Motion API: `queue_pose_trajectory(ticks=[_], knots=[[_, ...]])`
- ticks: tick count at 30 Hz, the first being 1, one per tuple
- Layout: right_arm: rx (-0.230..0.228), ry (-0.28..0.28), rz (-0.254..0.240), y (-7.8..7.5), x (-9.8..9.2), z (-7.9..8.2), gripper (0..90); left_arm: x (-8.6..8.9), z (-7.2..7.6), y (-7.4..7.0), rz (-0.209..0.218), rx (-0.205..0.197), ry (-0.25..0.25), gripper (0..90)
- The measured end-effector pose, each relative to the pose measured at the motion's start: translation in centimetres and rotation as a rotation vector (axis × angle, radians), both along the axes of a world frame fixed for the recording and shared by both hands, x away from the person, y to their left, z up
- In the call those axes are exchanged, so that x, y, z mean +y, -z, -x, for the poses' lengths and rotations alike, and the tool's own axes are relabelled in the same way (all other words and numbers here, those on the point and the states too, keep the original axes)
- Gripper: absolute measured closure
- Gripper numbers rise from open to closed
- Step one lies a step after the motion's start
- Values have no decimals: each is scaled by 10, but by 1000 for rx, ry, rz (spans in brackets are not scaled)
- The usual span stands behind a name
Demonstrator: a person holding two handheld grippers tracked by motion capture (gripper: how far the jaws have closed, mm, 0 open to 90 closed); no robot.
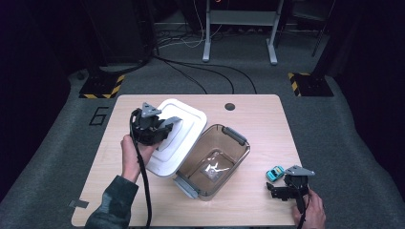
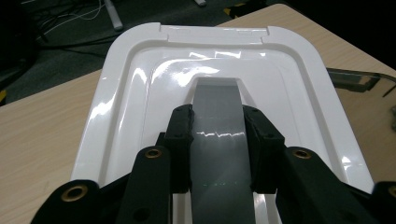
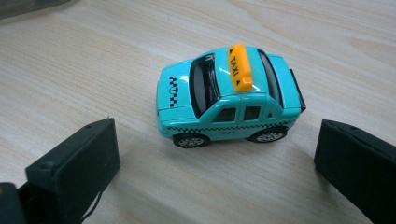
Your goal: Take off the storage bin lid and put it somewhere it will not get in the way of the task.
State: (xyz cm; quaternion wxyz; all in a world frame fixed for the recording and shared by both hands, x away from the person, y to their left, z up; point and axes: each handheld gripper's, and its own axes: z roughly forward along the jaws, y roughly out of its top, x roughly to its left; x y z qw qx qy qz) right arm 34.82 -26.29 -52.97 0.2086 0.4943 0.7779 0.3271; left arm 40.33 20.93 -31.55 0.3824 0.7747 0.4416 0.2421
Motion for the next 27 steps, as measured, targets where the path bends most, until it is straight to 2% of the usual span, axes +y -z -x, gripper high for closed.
queue_pose_trajectory(ticks=[8, 12, 20, 23, 27], knots=[[0, 0, 0, 0, 0, 0, 0, 25, -7, 2, 14, 11, -66, 668], [0, 0, 0, 0, 0, 0, 0, 38, -10, 5, 44, 22, -99, 668], [0, 0, 0, 0, 0, 0, 0, 58, -16, 13, 49, 29, -164, 668], [0, 0, 0, 0, 0, 0, 0, 65, -19, 17, 63, 42, -184, 668], [0, 0, 0, 0, 0, 0, 0, 75, -23, 23, 56, 52, -218, 668]])
